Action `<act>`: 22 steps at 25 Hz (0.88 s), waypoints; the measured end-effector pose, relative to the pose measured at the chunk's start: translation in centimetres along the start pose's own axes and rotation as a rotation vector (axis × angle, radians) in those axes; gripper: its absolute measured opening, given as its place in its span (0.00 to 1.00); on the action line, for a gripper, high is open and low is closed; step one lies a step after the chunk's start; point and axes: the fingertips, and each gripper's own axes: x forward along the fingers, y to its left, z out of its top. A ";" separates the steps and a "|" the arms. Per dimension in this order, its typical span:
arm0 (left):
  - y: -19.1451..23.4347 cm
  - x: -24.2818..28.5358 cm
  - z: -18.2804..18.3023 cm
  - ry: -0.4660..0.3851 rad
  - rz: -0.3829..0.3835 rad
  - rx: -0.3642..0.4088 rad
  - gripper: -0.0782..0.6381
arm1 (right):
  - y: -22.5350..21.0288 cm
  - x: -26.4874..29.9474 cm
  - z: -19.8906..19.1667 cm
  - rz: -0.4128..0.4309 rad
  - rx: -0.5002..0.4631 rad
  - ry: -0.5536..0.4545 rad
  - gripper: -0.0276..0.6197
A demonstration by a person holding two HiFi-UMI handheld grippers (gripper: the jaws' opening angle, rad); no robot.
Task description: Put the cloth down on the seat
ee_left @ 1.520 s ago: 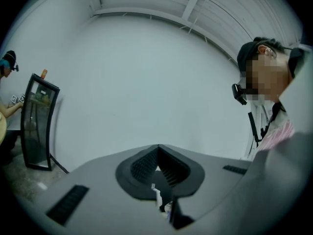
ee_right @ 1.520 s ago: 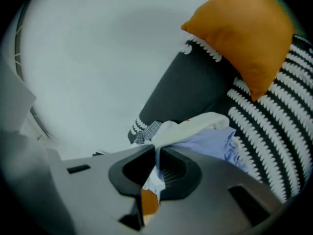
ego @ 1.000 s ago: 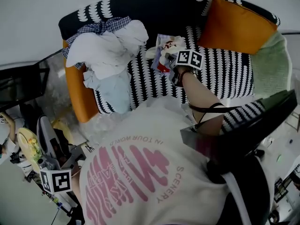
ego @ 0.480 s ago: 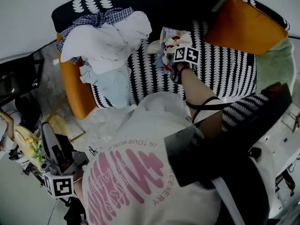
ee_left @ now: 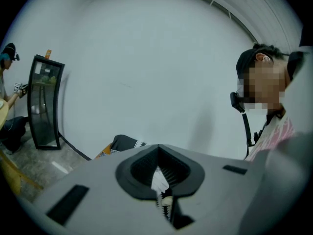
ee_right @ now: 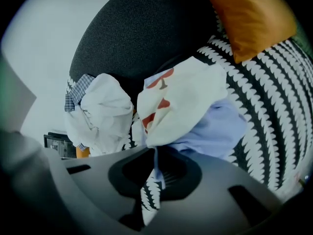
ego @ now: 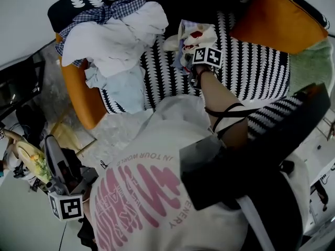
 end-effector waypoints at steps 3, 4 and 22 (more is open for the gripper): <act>-0.2 0.2 -0.2 0.024 0.006 0.011 0.12 | -0.2 0.0 0.2 -0.025 -0.023 0.014 0.09; -0.3 0.2 -0.3 0.029 0.004 0.010 0.12 | -0.2 -0.1 0.2 -0.032 -0.032 0.017 0.09; 0.0 0.8 -1.3 0.064 0.054 -0.005 0.12 | -1.3 1.7 0.9 -0.228 -0.133 0.042 0.09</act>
